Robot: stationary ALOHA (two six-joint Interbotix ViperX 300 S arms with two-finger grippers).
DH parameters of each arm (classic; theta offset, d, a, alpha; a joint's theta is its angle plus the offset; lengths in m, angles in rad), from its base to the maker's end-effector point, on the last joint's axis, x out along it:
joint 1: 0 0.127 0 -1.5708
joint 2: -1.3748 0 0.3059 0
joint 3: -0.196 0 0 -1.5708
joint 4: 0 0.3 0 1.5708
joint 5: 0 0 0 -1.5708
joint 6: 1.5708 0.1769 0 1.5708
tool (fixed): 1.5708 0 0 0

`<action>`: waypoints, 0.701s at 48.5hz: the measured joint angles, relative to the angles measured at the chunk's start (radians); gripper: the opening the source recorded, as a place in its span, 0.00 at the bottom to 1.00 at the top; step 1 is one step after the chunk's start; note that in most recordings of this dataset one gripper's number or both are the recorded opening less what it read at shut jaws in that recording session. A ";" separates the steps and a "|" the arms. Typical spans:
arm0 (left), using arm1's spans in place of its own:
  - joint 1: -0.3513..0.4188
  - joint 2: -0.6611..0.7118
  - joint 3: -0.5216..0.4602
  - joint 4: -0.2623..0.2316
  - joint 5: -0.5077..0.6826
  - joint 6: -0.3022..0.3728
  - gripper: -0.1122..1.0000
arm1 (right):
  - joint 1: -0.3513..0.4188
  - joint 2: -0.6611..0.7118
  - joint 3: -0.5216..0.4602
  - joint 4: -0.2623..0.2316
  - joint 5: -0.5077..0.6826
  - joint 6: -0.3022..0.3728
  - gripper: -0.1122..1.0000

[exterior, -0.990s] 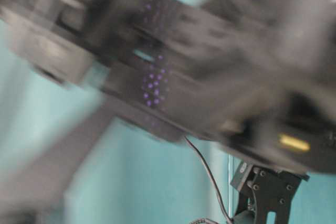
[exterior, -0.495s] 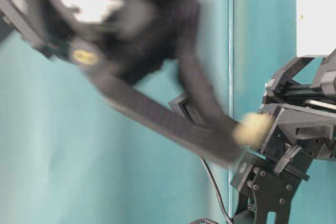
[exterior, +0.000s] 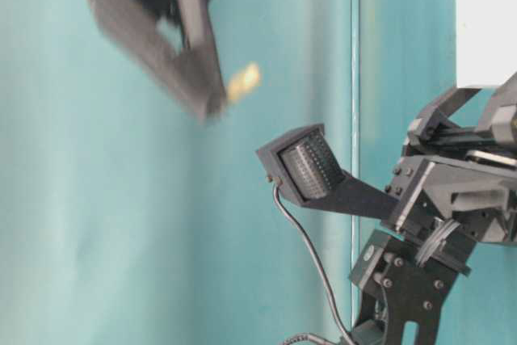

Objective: Move the wooden board into place and insert the rod into its hole.
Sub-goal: 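Lift the dowel and swing the right gripper to the board's right end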

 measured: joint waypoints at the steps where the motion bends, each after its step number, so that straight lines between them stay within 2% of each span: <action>1: 0.000 -0.002 0.000 0.000 0.000 0.002 0.75 | -0.006 -0.009 0.017 -0.002 -0.009 -0.014 0.19; 11: 0.000 -0.002 -0.005 0.002 0.002 0.002 0.75 | -0.091 -0.071 0.146 -0.002 -0.118 -0.137 0.19; 18: -0.003 -0.002 -0.008 0.000 0.003 0.002 0.75 | -0.161 -0.086 0.229 0.015 -0.285 -0.210 0.19; 26: -0.014 -0.005 -0.011 0.000 0.014 0.000 0.75 | -0.213 -0.077 0.322 0.081 -0.509 -0.233 0.19; 34: -0.020 -0.006 -0.014 0.000 0.025 0.002 0.75 | -0.219 -0.021 0.402 0.169 -0.647 -0.236 0.19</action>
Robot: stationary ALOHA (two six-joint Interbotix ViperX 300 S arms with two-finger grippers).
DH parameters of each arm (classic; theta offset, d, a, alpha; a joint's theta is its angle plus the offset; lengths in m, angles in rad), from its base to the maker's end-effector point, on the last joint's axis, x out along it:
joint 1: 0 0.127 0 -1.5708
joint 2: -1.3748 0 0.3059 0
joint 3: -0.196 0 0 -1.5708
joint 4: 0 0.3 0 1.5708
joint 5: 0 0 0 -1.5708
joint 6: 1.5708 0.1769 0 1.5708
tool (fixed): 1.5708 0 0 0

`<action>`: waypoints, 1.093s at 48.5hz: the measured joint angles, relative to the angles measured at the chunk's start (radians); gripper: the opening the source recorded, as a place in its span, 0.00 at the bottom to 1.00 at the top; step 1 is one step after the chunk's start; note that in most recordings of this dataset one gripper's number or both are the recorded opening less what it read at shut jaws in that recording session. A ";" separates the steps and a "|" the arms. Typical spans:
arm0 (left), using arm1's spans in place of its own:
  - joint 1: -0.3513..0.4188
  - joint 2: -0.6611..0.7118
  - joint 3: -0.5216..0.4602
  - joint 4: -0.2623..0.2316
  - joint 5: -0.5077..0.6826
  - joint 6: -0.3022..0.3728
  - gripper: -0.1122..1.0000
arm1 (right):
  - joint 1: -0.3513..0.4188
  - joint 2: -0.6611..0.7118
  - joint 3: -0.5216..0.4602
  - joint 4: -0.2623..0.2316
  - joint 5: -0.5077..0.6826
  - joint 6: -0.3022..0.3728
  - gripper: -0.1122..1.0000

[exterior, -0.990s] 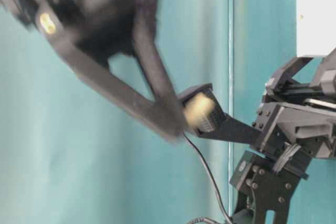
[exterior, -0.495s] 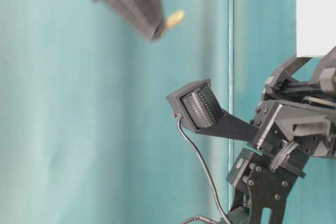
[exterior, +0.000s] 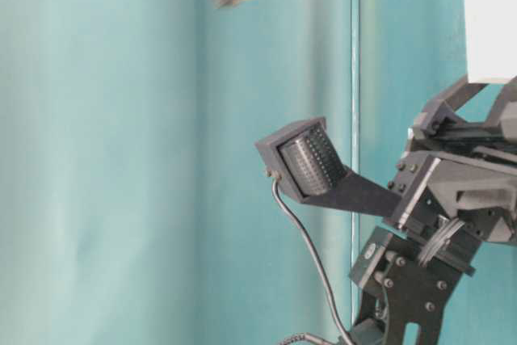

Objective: Move the wooden board into place and insert the rod into its hole.
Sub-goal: 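Lift the dowel and swing the right gripper to the board's right end, then align the held dowel with the hole in the board end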

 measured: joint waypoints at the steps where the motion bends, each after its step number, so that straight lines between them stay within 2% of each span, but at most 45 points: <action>1: 0.000 -0.002 -0.002 0.002 0.000 0.000 0.75 | 0.000 0.008 0.006 0.008 -0.011 0.000 0.19; 11: 0.000 -0.002 -0.017 0.002 0.002 0.000 0.75 | 0.000 0.089 0.012 0.021 -0.063 0.002 0.19; 16: 0.011 -0.002 -0.017 0.000 0.003 0.000 0.71 | 0.000 0.123 -0.005 0.021 -0.067 0.000 0.19; 25: 0.052 -0.002 -0.017 0.002 0.003 0.000 0.54 | 0.000 0.149 -0.025 0.021 -0.084 0.000 0.19; 38: 0.066 0.000 -0.017 0.002 0.003 0.002 0.30 | 0.000 0.156 -0.028 0.021 -0.095 0.000 0.19; 53: 0.067 0.000 -0.017 0.003 0.003 0.002 0.30 | 0.000 0.178 -0.026 0.023 -0.117 0.002 0.19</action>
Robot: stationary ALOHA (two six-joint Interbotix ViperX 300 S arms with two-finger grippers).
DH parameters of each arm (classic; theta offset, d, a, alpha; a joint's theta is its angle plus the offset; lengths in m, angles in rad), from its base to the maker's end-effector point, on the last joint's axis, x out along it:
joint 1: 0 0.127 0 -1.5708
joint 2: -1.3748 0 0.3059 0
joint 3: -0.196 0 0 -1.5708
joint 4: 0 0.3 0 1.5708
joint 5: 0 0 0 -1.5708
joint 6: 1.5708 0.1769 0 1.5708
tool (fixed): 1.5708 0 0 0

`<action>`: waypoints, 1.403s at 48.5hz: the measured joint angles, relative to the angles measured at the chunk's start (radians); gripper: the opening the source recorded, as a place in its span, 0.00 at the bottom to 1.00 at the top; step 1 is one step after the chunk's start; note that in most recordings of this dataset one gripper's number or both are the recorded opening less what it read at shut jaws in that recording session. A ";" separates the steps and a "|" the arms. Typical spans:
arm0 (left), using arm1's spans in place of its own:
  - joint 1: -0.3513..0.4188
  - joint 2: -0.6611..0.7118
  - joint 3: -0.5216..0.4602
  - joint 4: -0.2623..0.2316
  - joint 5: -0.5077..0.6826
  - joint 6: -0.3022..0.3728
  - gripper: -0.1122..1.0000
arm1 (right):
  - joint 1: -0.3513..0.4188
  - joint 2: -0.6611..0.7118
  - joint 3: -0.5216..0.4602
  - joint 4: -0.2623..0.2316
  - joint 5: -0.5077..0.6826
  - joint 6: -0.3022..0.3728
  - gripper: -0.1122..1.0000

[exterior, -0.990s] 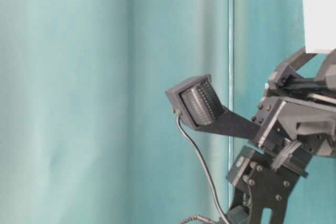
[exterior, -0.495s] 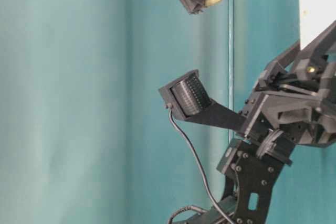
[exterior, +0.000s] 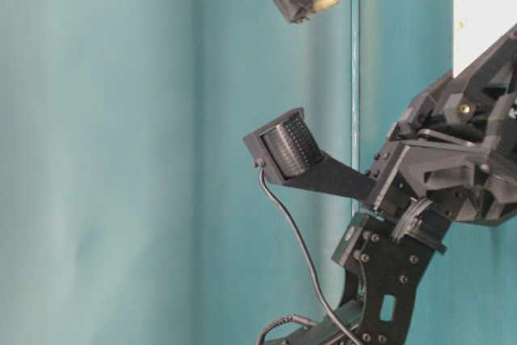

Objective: Move the wooden board into place and insert the rod into its hole.
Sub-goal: 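Align the held dowel with the hole in the board end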

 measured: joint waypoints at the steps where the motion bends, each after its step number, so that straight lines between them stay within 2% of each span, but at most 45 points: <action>1: 0.000 -0.002 0.000 0.000 0.000 0.000 0.30 | 0.000 0.006 -0.002 0.000 -0.008 0.000 0.19; 14: 0.000 -0.002 0.000 0.000 -0.002 0.000 0.30 | 0.000 0.152 -0.005 0.009 -0.156 0.000 0.19; 21: 0.000 -0.002 0.000 0.000 0.000 -0.002 0.30 | 0.000 0.222 -0.029 0.014 -0.189 0.000 0.19; 39: -0.002 0.000 0.000 0.000 0.000 0.000 0.30 | 0.000 0.321 -0.077 0.017 -0.192 0.000 0.19; 68: -0.005 -0.002 0.000 0.000 0.000 0.000 0.30 | 0.012 0.328 -0.071 0.021 -0.153 0.000 0.19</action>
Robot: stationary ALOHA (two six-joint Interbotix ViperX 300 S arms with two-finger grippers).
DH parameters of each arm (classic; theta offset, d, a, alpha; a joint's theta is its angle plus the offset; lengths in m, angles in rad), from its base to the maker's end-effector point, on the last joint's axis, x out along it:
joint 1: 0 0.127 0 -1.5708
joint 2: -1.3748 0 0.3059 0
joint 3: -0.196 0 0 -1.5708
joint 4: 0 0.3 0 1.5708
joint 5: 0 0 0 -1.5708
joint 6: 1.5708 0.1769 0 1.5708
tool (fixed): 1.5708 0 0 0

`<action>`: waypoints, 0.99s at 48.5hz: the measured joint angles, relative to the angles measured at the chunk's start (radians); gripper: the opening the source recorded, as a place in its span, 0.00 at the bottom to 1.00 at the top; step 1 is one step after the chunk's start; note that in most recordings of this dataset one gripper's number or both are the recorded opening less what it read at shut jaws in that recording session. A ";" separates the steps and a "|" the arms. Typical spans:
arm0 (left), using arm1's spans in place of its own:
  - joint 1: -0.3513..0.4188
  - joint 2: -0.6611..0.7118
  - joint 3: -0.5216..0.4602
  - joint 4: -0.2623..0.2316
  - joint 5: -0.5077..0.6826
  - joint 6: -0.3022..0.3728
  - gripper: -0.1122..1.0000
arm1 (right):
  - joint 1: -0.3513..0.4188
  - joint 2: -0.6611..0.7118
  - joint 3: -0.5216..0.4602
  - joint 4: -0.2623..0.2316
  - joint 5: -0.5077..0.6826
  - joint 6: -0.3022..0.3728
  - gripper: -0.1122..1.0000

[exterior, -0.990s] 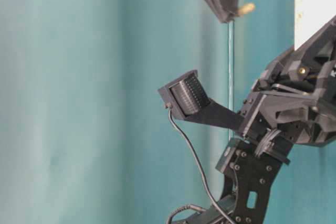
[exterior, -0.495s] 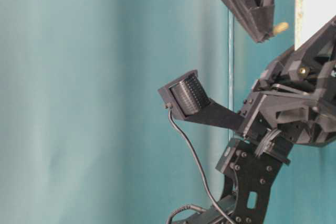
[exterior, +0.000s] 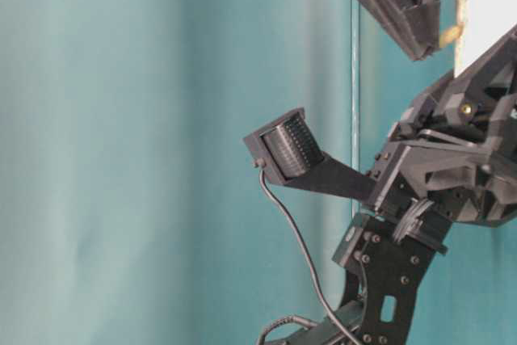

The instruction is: Move the wooden board into place and insert the rod into its hole.

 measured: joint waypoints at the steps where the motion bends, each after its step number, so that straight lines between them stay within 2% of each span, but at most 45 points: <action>1: 0.000 0.000 0.002 0.000 0.000 -0.002 0.30 | 0.003 0.000 -0.002 0.000 0.002 0.000 0.19; 20: 0.000 0.000 0.002 -0.002 0.000 0.000 0.30 | 0.015 -0.002 -0.002 0.005 0.018 0.005 0.19; 32: 0.000 0.000 0.000 0.000 0.003 0.000 0.30 | 0.023 -0.002 0.003 0.055 0.028 -0.002 0.19; 48: 0.000 0.000 0.005 0.000 0.000 0.000 0.30 | 0.023 -0.002 0.000 0.077 0.052 -0.002 0.19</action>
